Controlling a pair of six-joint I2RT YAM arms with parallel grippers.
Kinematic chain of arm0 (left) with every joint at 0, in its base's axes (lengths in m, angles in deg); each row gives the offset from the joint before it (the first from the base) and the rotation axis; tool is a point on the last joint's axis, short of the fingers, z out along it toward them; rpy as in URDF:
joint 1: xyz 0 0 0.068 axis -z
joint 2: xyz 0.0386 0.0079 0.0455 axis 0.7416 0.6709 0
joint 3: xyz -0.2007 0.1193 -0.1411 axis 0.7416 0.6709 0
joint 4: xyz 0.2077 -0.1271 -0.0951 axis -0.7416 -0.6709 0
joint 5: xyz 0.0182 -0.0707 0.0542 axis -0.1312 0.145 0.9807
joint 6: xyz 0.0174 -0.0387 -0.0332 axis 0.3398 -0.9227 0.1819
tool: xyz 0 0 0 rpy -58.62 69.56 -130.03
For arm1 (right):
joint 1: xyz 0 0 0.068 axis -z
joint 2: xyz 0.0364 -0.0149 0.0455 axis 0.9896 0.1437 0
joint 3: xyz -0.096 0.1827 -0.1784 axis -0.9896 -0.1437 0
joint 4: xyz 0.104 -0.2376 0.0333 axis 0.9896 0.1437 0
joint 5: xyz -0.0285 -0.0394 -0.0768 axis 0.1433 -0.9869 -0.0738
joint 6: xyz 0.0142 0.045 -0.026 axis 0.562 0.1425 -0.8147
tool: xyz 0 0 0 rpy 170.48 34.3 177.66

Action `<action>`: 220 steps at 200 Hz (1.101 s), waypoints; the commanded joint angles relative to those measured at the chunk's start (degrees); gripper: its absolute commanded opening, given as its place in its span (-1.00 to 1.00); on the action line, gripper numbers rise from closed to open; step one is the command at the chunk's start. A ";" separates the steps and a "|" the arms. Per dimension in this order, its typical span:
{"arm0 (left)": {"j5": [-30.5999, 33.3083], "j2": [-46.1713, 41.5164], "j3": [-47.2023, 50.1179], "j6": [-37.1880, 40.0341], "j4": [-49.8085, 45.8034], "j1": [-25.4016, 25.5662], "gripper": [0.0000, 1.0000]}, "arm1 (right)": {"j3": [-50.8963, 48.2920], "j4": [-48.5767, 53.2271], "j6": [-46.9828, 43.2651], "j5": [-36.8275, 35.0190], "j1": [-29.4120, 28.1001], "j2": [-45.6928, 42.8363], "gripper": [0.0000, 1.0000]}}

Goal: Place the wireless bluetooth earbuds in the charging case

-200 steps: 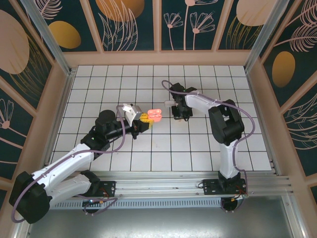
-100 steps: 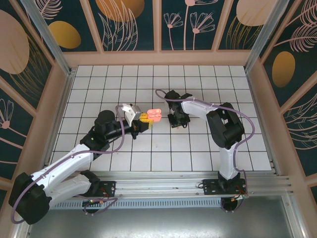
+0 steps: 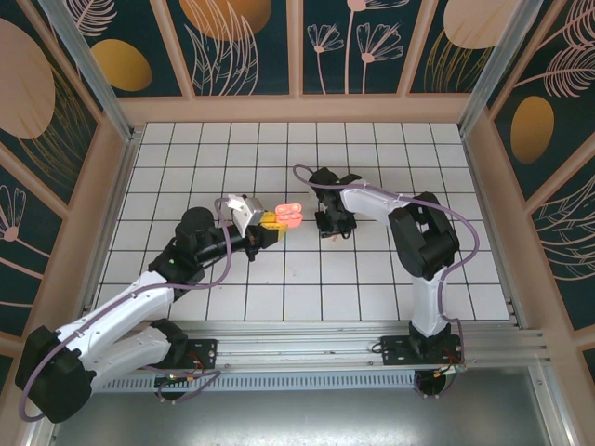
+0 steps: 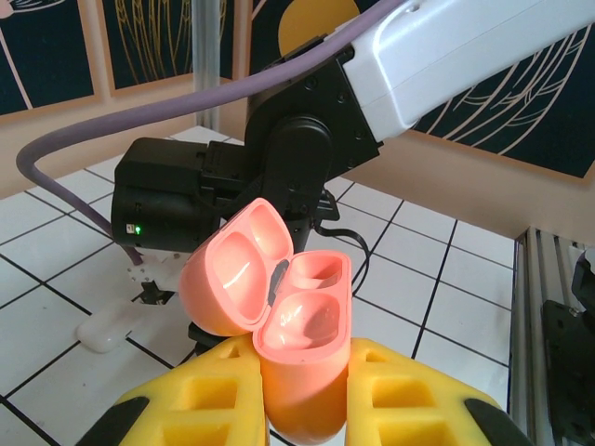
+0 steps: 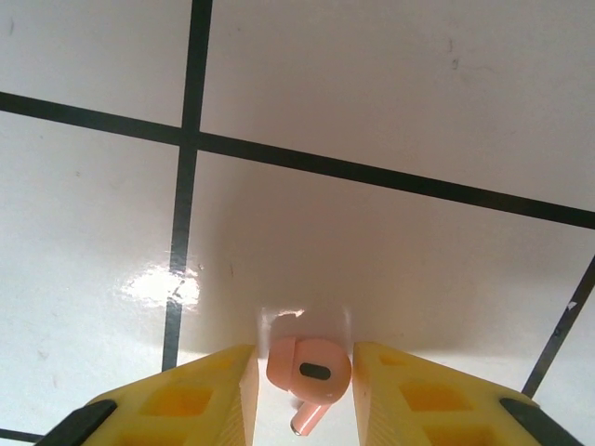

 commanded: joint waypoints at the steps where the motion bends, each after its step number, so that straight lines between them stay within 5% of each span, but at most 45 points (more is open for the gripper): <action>1: 0.55 -1.40 0.71 0.78 0.68 0.25 -0.72 | 0.88 1.56 1.54 0.34 0.50 -0.22 -0.36; 220: 0.21 -0.69 0.27 0.73 1.40 0.25 -0.72 | -0.05 2.05 1.91 1.26 0.46 0.02 -0.50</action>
